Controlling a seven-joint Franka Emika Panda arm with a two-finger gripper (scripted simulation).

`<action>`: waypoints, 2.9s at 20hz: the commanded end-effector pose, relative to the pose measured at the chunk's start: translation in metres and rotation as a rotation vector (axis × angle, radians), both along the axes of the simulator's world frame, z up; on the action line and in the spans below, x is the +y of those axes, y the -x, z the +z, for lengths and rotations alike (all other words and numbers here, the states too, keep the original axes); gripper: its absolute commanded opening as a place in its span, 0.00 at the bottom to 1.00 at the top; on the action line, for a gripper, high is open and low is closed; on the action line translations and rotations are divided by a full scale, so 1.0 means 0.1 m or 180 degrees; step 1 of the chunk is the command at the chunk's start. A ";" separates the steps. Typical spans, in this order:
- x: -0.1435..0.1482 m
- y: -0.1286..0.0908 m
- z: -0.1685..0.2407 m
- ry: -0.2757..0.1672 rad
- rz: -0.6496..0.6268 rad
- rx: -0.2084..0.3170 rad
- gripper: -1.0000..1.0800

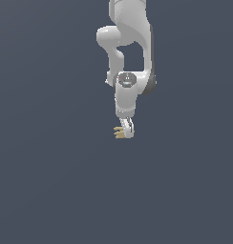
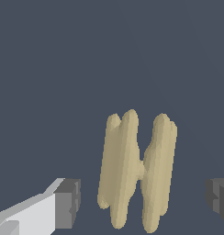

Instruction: Pick up the object and move it to a goal position.

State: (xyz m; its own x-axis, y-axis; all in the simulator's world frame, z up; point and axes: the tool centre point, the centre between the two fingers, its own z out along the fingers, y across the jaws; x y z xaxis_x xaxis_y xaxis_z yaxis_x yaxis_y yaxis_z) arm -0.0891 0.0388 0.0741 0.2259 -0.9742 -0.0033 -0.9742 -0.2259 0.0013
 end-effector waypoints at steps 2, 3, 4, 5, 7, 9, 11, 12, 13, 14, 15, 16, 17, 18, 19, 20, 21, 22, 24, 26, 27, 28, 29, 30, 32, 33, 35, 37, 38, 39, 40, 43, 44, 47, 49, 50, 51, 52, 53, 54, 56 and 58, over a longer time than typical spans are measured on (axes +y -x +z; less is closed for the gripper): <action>0.02 0.04 -0.03 0.0004 -0.0185 -0.0003 0.96; 0.03 0.05 -0.04 0.0005 -0.0225 -0.0004 0.96; 0.03 0.06 -0.05 0.0006 -0.0261 -0.0004 0.96; 0.03 0.07 -0.05 0.0007 -0.0292 -0.0004 0.96; 0.04 0.08 -0.06 0.0008 -0.0343 -0.0005 0.96; 0.04 0.09 -0.07 0.0009 -0.0376 -0.0006 0.96; 0.04 0.09 -0.07 0.0010 -0.0393 -0.0006 0.96; 0.04 0.09 -0.07 0.0010 -0.0395 -0.0006 0.96; 0.04 0.09 -0.07 0.0009 -0.0381 -0.0005 0.96; 0.04 0.09 -0.07 0.0009 -0.0381 -0.0005 0.96; 0.04 0.09 -0.08 0.0009 -0.0381 -0.0005 0.96; 0.05 0.09 -0.09 0.0009 -0.0381 -0.0005 0.96; 0.04 0.09 -0.12 0.0009 -0.0383 -0.0005 0.96; 0.04 0.10 -0.14 0.0009 -0.0383 -0.0005 0.96; 0.04 0.10 -0.17 0.0009 -0.0385 -0.0005 0.96; 0.04 0.10 -0.21 0.0009 -0.0385 -0.0005 0.96; 0.04 0.10 -0.25 0.0009 -0.0387 -0.0005 0.96; 0.04 0.10 -0.30 0.0010 -0.0389 -0.0005 0.96; 0.04 0.10 -0.40 0.0010 -0.0392 -0.0005 0.96; 0.04 0.10 -0.48 0.0009 -0.0394 -0.0005 0.96; 0.04 0.10 -0.51 0.0009 -0.0396 -0.0005 0.96; 0.04 0.10 -0.53 0.0009 -0.0396 -0.0005 0.96; 0.04 0.10 -0.55 0.0009 -0.0396 -0.0005 0.96; 0.04 0.10 -0.56 0.0009 -0.0396 -0.0005 0.96; 0.05 0.10 -0.57 0.0009 -0.0396 -0.0005 0.96; 0.05 0.10 -0.57 0.0009 -0.0396 -0.0005 0.00; 0.05 0.10 -0.57 0.0009 -0.0396 -0.0005 0.00; 0.05 0.10 -0.57 0.0009 -0.0396 -0.0005 0.00; 0.05 0.10 -0.57 0.0009 -0.0396 -0.0005 0.00; 0.05 0.10 -0.57 0.0009 -0.0396 -0.0005 0.00; 0.05 0.10 -0.57 0.0009 -0.0396 -0.0005 0.00; 0.04 0.09 -0.54 0.0003 -0.0398 -0.0016 0.00; 0.04 0.09 -0.54 0.0003 -0.0398 -0.0016 0.00; 0.03 0.10 -0.50 0.0003 -0.0398 -0.0016 0.00; 0.00 0.10 -0.46 0.0003 -0.0398 -0.0016 0.00; -0.01 0.10 -0.43 0.0003 -0.0398 -0.0016 0.00; -0.03 0.10 -0.39 0.0002 -0.0400 -0.0015 0.00; -0.05 0.10 -0.35 0.0002 -0.0400 -0.0015 0.00; -0.07 0.11 -0.31 0.0002 -0.0400 -0.0015 0.00; -0.10 0.11 -0.26 0.0002 -0.0400 -0.0015 0.00; -0.16 0.11 -0.14 0.0000 -0.0401 -0.0014 0.00; -0.23 0.12 -0.01 -0.0001 -0.0402 -0.0013 0.00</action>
State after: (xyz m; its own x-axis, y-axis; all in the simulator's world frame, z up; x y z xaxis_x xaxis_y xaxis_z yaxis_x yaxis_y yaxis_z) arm -0.1008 0.0212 0.0632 0.1022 -0.9948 -0.0025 -0.9948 -0.1022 -0.0022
